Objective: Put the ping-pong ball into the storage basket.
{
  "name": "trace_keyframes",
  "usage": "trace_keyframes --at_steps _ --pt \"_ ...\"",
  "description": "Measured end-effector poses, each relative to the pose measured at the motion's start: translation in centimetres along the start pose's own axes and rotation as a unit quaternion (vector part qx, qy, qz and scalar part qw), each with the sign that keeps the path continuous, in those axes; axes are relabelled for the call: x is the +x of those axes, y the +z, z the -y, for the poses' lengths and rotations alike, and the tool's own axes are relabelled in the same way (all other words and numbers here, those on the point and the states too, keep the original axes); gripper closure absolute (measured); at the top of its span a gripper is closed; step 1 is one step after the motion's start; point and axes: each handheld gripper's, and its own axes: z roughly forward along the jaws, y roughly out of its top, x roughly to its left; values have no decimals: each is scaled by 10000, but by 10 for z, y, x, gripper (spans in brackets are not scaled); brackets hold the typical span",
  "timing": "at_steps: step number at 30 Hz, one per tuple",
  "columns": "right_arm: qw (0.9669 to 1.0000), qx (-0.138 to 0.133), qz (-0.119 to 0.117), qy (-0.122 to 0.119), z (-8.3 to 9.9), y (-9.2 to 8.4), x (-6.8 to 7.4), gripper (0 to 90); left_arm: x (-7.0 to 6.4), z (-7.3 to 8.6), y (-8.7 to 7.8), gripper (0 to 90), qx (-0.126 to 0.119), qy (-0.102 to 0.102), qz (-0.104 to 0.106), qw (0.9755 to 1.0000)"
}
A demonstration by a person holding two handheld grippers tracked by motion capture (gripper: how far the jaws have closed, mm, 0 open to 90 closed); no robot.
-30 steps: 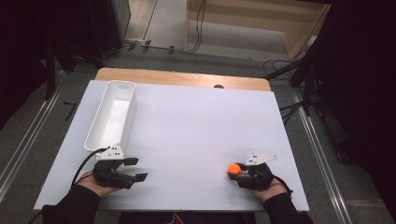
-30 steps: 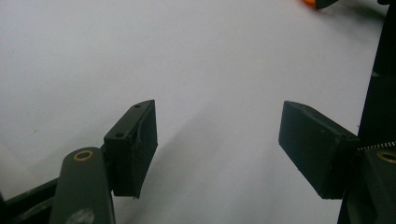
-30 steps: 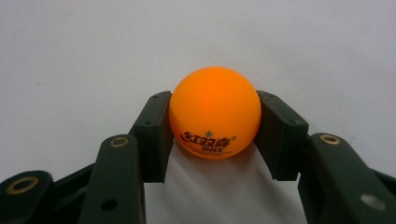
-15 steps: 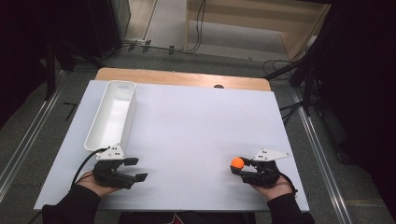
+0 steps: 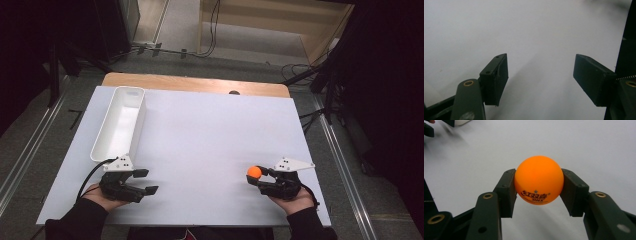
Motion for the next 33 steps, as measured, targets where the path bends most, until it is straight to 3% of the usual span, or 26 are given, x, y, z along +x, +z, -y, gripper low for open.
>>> trace_keyframes --at_steps 12,18,22,33 --pt "9998 28 -178 11 -9 7 5 480 1 0 0 287 -8 12 -9 10000" --pt "9998 -49 -140 108 -14 10 4 480 0 0 1 287 2 23 -16 10000" --pt "9995 30 -219 236 -17 13 4 480 1 0 1 287 -11 20 -10 10000" --pt "9991 131 -356 204 -30 27 9 480 1 0 1 287 -5 27 17 10000"
